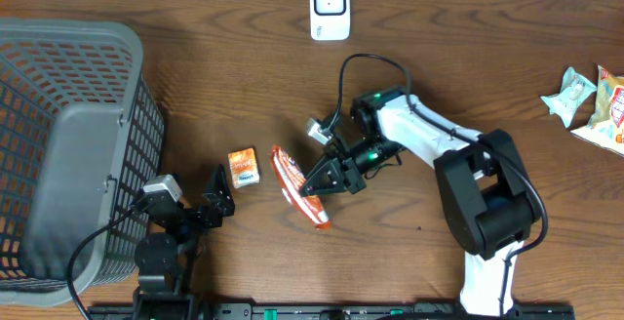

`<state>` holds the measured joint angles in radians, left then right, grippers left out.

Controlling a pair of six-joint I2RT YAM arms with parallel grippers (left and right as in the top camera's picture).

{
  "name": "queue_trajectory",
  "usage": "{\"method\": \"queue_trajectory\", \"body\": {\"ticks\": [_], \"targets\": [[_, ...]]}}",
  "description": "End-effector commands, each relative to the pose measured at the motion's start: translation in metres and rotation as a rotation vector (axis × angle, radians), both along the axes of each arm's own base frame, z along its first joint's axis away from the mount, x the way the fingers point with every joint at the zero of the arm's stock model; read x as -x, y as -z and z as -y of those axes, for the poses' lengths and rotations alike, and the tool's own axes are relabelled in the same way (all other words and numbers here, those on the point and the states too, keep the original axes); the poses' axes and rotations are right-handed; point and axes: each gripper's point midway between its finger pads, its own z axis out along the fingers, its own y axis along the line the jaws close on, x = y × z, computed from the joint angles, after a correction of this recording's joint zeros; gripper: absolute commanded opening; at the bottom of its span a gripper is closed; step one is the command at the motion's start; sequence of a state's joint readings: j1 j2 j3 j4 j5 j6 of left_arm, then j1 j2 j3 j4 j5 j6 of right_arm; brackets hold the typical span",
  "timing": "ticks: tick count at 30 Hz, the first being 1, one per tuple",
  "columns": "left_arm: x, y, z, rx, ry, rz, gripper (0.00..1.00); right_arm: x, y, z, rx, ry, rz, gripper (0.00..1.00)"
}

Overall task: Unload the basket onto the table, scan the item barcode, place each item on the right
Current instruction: 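Lift the TOP bar and carry it to the scanner box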

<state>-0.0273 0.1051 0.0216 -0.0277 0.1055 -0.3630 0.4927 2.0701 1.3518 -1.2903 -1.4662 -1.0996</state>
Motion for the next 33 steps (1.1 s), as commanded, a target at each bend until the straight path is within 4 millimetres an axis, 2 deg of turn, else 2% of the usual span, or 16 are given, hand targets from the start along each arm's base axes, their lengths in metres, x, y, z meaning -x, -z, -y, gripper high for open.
{"method": "queue_trajectory", "body": {"ticks": [1, 6, 10, 11, 13, 14, 16, 18, 20, 23, 26, 28, 30, 32, 33], "targets": [[0.002, 0.016, 0.0, 0.01, 0.003, -0.05, 0.98, 0.008, -0.019, -0.011, -0.104, -0.001, 0.004, 0.01], [0.002, 0.016, 0.0, 0.009, 0.002, -0.05, 0.98, 0.017, -0.026, -0.009, -0.037, -0.002, -0.109, 0.01], [0.002, 0.016, 0.0, 0.01, 0.002, -0.05, 0.98, 0.014, -0.026, -0.007, -0.04, 0.006, -0.104, 0.01], [0.002, 0.016, 0.0, 0.01, 0.002, -0.05, 0.98, 0.014, -0.024, -0.007, -0.048, 0.0, -0.07, 0.01], [0.002, 0.016, 0.0, 0.01, 0.002, -0.05, 0.98, 0.014, -0.006, -0.002, -0.023, -0.047, 0.053, 0.01], [0.002, 0.016, 0.0, 0.01, 0.002, -0.05, 0.98, 0.01, 0.004, 0.001, -0.006, -0.065, 0.122, 0.01], [0.002, 0.016, 0.0, 0.009, 0.002, -0.05, 0.98, 0.001, 0.01, 0.002, -0.008, -0.054, 0.171, 0.01], [0.002, 0.016, 0.0, 0.009, 0.002, -0.05, 0.98, -0.014, 0.014, 0.003, 0.0, -0.019, 0.183, 0.01], [0.002, 0.016, 0.0, 0.009, 0.002, -0.05, 0.98, -0.034, 0.026, 0.005, 0.073, 0.021, 0.189, 0.01], [0.002, 0.016, 0.0, 0.01, 0.002, -0.05, 0.98, -0.071, 0.057, 0.007, 0.283, 0.123, 0.195, 0.01], [0.002, 0.016, 0.0, 0.01, 0.002, -0.05, 0.98, -0.12, 0.086, 0.014, 0.529, 0.311, 0.235, 0.01], [0.002, 0.016, 0.0, 0.01, 0.002, -0.05, 0.98, -0.146, 0.088, 0.017, 0.594, 0.395, 0.3, 0.01], [0.002, 0.016, 0.0, 0.01, 0.002, -0.05, 0.98, -0.171, 0.077, 0.017, 0.632, 0.453, 0.39, 0.01], [0.002, 0.016, 0.0, 0.01, 0.002, -0.05, 0.98, -0.2, 0.071, 0.026, 0.728, 0.55, 0.475, 0.01], [0.002, 0.016, 0.0, 0.01, 0.003, -0.05, 0.98, -0.221, 0.063, 0.036, 0.808, 0.624, 0.554, 0.01]]}}
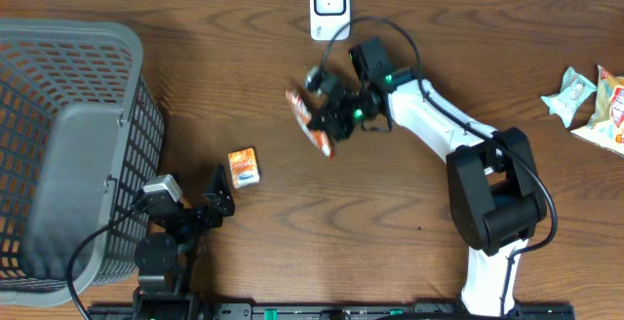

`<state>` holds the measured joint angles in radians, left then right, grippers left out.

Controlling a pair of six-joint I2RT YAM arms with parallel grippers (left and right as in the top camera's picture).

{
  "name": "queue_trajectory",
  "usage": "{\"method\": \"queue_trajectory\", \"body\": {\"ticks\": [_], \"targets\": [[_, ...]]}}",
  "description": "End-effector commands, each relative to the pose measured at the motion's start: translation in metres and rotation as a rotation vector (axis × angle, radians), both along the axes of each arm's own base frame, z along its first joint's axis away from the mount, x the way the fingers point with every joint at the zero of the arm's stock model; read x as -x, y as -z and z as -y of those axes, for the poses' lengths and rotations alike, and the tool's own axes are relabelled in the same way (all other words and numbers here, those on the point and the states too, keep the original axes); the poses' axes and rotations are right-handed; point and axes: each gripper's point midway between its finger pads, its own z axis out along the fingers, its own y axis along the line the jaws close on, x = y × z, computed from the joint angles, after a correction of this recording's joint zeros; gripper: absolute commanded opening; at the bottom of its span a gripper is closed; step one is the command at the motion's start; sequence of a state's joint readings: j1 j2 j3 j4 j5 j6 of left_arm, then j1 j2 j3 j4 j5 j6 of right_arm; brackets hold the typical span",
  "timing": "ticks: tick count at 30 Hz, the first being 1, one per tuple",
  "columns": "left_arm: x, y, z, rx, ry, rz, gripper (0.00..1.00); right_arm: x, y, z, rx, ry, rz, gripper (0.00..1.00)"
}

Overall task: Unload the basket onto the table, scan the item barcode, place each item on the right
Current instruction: 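Lift the TOP bar and carry it to the scanner box, then move the TOP bar right and drop it at the right edge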

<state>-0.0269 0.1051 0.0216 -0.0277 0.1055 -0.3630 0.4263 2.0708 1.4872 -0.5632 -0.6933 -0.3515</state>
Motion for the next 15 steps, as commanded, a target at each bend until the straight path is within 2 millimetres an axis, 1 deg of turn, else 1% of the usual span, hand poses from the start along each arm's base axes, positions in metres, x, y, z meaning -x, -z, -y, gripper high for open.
{"method": "queue_trajectory", "body": {"ticks": [1, 4, 7, 10, 13, 15], "targets": [[0.002, 0.016, 0.0, 0.01, 0.003, -0.05, 0.98, -0.059, -0.014, 0.027, 0.223, 0.242, 0.162, 0.01], [0.002, 0.016, 0.001, 0.01, 0.003, -0.05, 0.98, -0.085, -0.027, 0.038, 0.286, 0.317, 0.269, 0.01], [0.002, 0.016, 0.0, 0.01, 0.003, -0.05, 0.98, -0.106, -0.038, 0.047, 0.312, 0.383, 0.357, 0.01], [0.002, 0.016, 0.0, 0.009, 0.003, -0.05, 0.98, -0.122, -0.052, 0.049, 0.286, 0.404, 0.421, 0.01], [0.002, 0.016, 0.0, 0.01, 0.003, -0.05, 0.98, -0.142, -0.066, 0.055, 0.293, 0.455, 0.507, 0.01], [0.002, 0.016, 0.0, 0.01, 0.003, -0.05, 0.98, -0.155, -0.071, 0.055, 0.295, 0.474, 0.559, 0.01]]}}
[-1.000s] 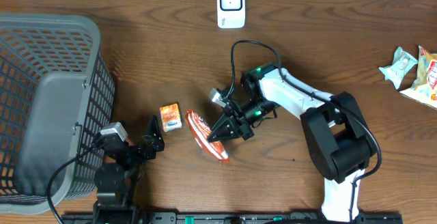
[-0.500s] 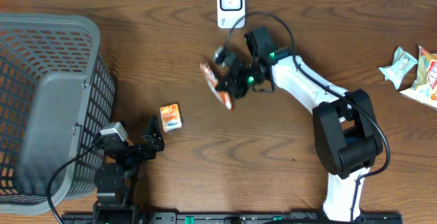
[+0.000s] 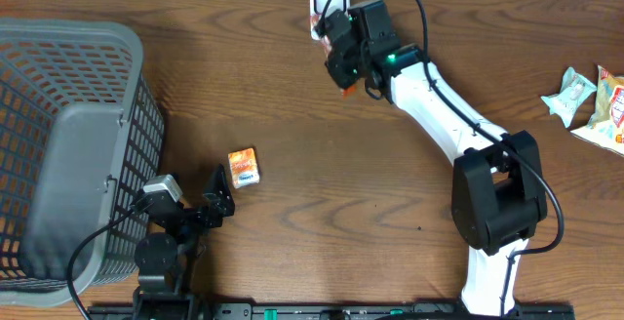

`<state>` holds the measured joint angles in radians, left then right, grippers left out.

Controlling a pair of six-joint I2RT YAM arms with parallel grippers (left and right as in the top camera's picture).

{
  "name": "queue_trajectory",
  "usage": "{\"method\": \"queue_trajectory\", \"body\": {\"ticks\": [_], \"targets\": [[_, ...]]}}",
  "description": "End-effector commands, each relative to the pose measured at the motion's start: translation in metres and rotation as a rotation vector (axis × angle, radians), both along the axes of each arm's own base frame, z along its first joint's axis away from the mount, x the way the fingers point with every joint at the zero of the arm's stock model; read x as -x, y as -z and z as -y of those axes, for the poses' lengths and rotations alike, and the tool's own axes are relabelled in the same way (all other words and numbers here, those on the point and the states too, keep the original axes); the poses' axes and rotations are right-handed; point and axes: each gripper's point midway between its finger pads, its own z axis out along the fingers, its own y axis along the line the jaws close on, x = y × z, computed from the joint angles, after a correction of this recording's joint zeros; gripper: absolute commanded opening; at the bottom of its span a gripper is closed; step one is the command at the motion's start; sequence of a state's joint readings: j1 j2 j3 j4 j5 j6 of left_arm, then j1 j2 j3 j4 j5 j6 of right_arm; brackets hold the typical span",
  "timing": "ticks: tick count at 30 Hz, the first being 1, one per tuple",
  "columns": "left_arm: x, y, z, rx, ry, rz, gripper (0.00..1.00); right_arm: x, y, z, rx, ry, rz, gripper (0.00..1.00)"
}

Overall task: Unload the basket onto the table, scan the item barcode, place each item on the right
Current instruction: 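Move the TOP bar right and drop it at the right edge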

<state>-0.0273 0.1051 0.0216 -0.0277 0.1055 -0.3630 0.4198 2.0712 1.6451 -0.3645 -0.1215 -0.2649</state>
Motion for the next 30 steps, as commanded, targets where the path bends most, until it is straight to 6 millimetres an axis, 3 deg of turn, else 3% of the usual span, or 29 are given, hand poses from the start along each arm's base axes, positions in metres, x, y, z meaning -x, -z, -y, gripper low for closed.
{"method": "queue_trajectory", "body": {"ticks": [1, 4, 7, 10, 16, 21, 25, 28, 30], "targets": [[0.002, 0.016, 0.0, 0.01, 0.002, -0.05, 0.98, -0.033, -0.019, 0.009, 0.038, 0.065, 0.116, 0.01], [0.002, 0.016, 0.0, 0.01, 0.002, -0.05, 0.98, -0.054, -0.009, 0.0, 0.035, 0.065, 0.127, 0.01], [0.002, 0.016, 0.0, 0.01, 0.002, -0.05, 0.98, -0.086, -0.002, 0.006, 0.069, 0.12, 0.151, 0.01], [0.002, 0.016, 0.0, 0.009, 0.002, -0.05, 0.98, -0.101, 0.001, 0.006, 0.094, 0.126, 0.15, 0.01], [0.002, 0.016, 0.0, 0.01, 0.002, -0.05, 0.98, -0.118, 0.019, 0.011, 0.153, 0.164, 0.146, 0.01], [0.002, 0.016, 0.0, 0.01, 0.002, -0.05, 0.98, -0.118, 0.016, 0.024, 0.146, 0.218, 0.114, 0.01], [0.002, 0.016, 0.0, 0.01, 0.002, -0.05, 0.98, -0.106, 0.008, 0.049, 0.159, 0.275, 0.01, 0.01], [0.002, 0.016, 0.0, 0.01, 0.002, -0.05, 0.98, -0.092, 0.007, 0.084, 0.207, 0.318, -0.089, 0.01], [0.002, 0.016, 0.0, 0.009, 0.002, -0.05, 0.98, -0.084, 0.01, 0.117, 0.247, 0.384, -0.154, 0.01]]}}
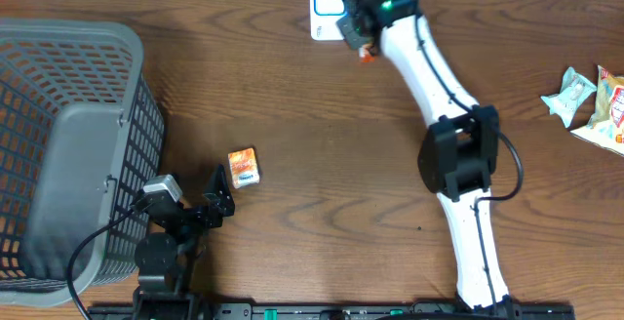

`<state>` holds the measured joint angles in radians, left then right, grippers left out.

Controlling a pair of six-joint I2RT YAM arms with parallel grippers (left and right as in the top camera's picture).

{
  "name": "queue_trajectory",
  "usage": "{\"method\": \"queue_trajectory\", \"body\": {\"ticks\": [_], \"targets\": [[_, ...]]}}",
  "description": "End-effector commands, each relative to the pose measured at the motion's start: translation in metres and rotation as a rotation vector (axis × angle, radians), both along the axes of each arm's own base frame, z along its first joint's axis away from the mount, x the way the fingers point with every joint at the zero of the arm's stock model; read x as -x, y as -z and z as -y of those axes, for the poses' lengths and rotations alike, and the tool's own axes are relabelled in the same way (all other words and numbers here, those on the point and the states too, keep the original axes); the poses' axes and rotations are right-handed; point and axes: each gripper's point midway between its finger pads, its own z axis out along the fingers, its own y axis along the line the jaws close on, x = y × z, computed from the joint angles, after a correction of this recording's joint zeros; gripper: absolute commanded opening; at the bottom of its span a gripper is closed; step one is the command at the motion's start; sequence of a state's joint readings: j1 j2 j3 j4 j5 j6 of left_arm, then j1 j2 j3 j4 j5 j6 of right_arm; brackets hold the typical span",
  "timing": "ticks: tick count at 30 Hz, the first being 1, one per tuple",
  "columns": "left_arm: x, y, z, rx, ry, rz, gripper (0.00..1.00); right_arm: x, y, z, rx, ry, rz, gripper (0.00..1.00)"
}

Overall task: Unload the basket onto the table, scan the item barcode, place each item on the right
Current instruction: 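Move the TOP bar right and drop it at the right edge, then move the right gripper left and grasp the small orange box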

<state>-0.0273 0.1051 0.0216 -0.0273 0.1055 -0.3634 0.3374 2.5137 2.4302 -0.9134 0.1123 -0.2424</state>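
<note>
The white barcode scanner [322,20] stands at the far edge of the table. My right gripper [347,16] reaches over its right side, the arm stretched far out. It is shut on the orange snack packet [366,55], of which only a small orange sliver shows under the wrist. The rest of the packet and the fingertips are hidden by the arm. My left gripper [220,195] rests low at the front left, open and holding nothing.
A small orange box [244,167] lies just beyond the left gripper. A large grey mesh basket [68,144] fills the left side. Snack packets [568,91] lie at the far right edge. Brown table [322,193] in the middle.
My right gripper has moved further back and slightly right with the orange packet, from just in front of the scanner to over it. The left arm and the small box are where they were.
My right gripper was at the orange packet on the table's middle. Then it held the packet lifted halfway toward the scanner, then close in front of it, and now over the scanner's face. The left arm stayed still throughout.
</note>
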Motion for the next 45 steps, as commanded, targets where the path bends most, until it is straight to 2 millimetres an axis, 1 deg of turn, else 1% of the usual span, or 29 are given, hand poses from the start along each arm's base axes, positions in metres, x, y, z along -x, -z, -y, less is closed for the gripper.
{"method": "queue_trajectory", "body": {"ticks": [1, 6, 7, 8, 10, 13, 16, 18, 19, 20, 21, 22, 23, 24, 25, 26, 27, 29, 30, 31, 33, 34, 36, 38, 39, 40, 41, 42, 45], "targets": [[0.002, 0.016, 0.0, 0.009, 0.003, -0.05, 0.98, -0.001, -0.009, 0.074, 0.051, 0.174, -0.044, 0.01], [0.002, 0.016, 0.0, 0.009, 0.003, -0.05, 0.98, 0.015, 0.007, 0.181, 0.153, 0.362, -0.154, 0.01], [0.002, 0.016, 0.0, 0.009, 0.002, -0.05, 0.98, 0.017, 0.009, 0.206, 0.165, 0.408, -0.16, 0.01], [0.002, 0.016, 0.0, 0.009, 0.002, -0.05, 0.98, 0.019, 0.011, 0.238, 0.167, 0.464, -0.166, 0.01], [0.002, 0.016, 0.0, 0.009, 0.003, -0.05, 0.98, 0.021, 0.016, 0.282, 0.145, 0.539, -0.168, 0.01], [0.002, 0.016, 0.0, 0.009, 0.003, -0.05, 0.98, 0.03, 0.027, 0.334, 0.097, 0.623, -0.178, 0.01], [0.002, 0.016, 0.0, 0.009, 0.003, -0.05, 0.98, 0.043, 0.038, 0.376, 0.081, 0.698, -0.19, 0.01], [0.002, 0.016, 0.0, 0.009, 0.003, -0.05, 0.98, 0.051, 0.044, 0.398, 0.076, 0.739, -0.194, 0.01], [0.002, 0.016, 0.0, 0.009, 0.002, -0.05, 0.98, 0.057, 0.046, 0.414, 0.072, 0.771, -0.193, 0.02], [0.002, 0.016, 0.0, 0.009, 0.003, -0.05, 0.98, 0.06, 0.046, 0.423, 0.062, 0.805, -0.187, 0.14], [0.002, 0.016, 0.0, 0.009, 0.003, -0.05, 0.98, 0.062, 0.045, 0.43, 0.053, 0.833, -0.18, 0.32], [0.002, 0.016, 0.0, 0.009, 0.002, -0.05, 0.98, 0.065, 0.042, 0.437, 0.041, 0.866, -0.171, 0.42], [0.002, 0.016, 0.0, 0.009, 0.003, -0.05, 0.98, 0.066, 0.038, 0.442, 0.031, 0.891, -0.165, 0.48], [0.002, 0.016, 0.0, 0.009, 0.003, -0.05, 0.98, 0.068, 0.032, 0.445, 0.015, 0.923, -0.156, 0.58], [0.002, 0.016, 0.0, 0.009, 0.003, -0.05, 0.98, 0.069, 0.024, 0.446, -0.003, 0.946, -0.147, 0.7], [0.002, 0.016, 0.0, 0.009, 0.002, -0.05, 0.98, 0.068, 0.014, 0.444, -0.037, 0.961, -0.135, 0.87], [0.002, 0.016, 0.0, 0.009, 0.002, -0.05, 0.98, 0.065, 0.004, 0.44, -0.073, 0.962, -0.122, 0.99], [0.002, 0.016, 0.0, 0.009, 0.002, -0.05, 0.98, 0.058, -0.023, 0.421, -0.179, 0.928, -0.096, 0.99], [0.002, 0.016, 0.0, 0.009, 0.003, -0.05, 0.98, 0.055, -0.038, 0.405, -0.254, 0.897, -0.091, 0.99], [0.002, 0.016, 0.0, 0.009, 0.003, -0.05, 0.98, 0.053, -0.052, 0.387, -0.328, 0.864, -0.092, 0.99], [0.002, 0.016, 0.0, 0.009, 0.002, -0.05, 0.98, 0.053, -0.079, 0.343, -0.487, 0.788, -0.121, 0.99], [0.002, 0.016, 0.0, 0.009, 0.002, -0.05, 0.98, 0.056, -0.089, 0.321, -0.542, 0.755, -0.145, 0.99], [0.002, 0.016, 0.0, 0.009, 0.003, -0.05, 0.98, 0.061, -0.101, 0.286, -0.629, 0.741, -0.199, 0.99], [0.002, 0.016, 0.0, 0.009, 0.002, -0.05, 0.98, 0.069, -0.102, 0.249, -0.703, 0.769, -0.294, 0.99], [0.002, 0.016, 0.0, 0.009, 0.003, -0.05, 0.98, 0.078, -0.101, 0.218, -0.749, 0.774, -0.383, 0.99], [0.002, 0.016, 0.0, 0.009, 0.003, -0.05, 0.98, 0.082, -0.1, 0.199, -0.772, 0.762, -0.435, 0.99], [0.002, 0.016, 0.0, 0.009, 0.002, -0.05, 0.98, 0.087, -0.097, 0.175, -0.789, 0.728, -0.489, 0.99], [0.002, 0.016, 0.0, 0.009, 0.003, -0.05, 0.98, 0.092, -0.095, 0.152, -0.793, 0.691, -0.54, 0.99], [0.002, 0.016, 0.0, 0.009, 0.003, -0.05, 0.98, 0.113, -0.08, 0.095, -0.743, 0.618, -0.668, 0.99]]}}
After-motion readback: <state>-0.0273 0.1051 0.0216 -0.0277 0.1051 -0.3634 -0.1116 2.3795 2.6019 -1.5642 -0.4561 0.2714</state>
